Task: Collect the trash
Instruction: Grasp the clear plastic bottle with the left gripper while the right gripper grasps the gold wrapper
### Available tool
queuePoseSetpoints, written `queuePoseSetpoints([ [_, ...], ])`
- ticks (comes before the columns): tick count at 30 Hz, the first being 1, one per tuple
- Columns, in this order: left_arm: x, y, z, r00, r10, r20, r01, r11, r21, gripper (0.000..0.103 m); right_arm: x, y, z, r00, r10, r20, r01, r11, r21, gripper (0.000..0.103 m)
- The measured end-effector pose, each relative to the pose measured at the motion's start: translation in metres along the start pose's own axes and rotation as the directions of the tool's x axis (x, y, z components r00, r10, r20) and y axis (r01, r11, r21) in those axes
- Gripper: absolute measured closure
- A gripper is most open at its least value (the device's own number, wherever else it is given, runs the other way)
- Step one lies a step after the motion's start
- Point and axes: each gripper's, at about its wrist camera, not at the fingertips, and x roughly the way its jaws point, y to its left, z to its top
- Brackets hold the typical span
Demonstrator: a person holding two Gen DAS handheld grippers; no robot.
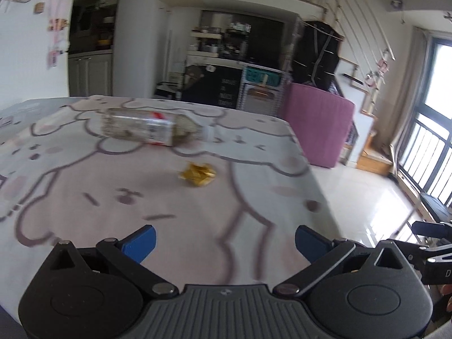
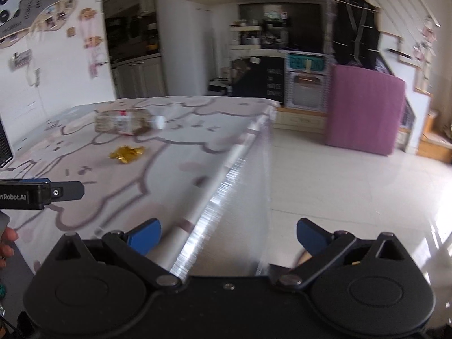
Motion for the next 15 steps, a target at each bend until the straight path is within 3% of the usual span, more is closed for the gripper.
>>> queuePoseSetpoints([
  [6, 0.015, 0.042, 0.026, 1.000, 0.015, 0.024, -0.014, 0.999, -0.049, 0.000, 0.045, 0.035, 0.032, 0.998, 0.062, 0.005, -0.061, 0.998, -0.029, 0.000],
  [13, 0.060, 0.067, 0.062, 0.999, 0.007, 0.036, -0.004, 0.997, -0.074, 0.000, 0.116, 0.052, 0.076, 0.990, 0.142, -0.001, -0.142, 0.990, -0.025, 0.001],
  [14, 0.068, 0.069, 0.066, 0.999, -0.002, 0.036, 0.005, 0.996, -0.085, 0.000, 0.125, 0.053, 0.081, 0.989, 0.146, 0.010, -0.146, 0.989, -0.023, 0.007],
  [15, 0.073, 0.071, 0.068, 0.999, -0.013, 0.036, 0.016, 0.995, -0.096, 0.000, 0.135, 0.054, 0.088, 0.988, 0.151, 0.023, -0.151, 0.988, -0.022, 0.020],
])
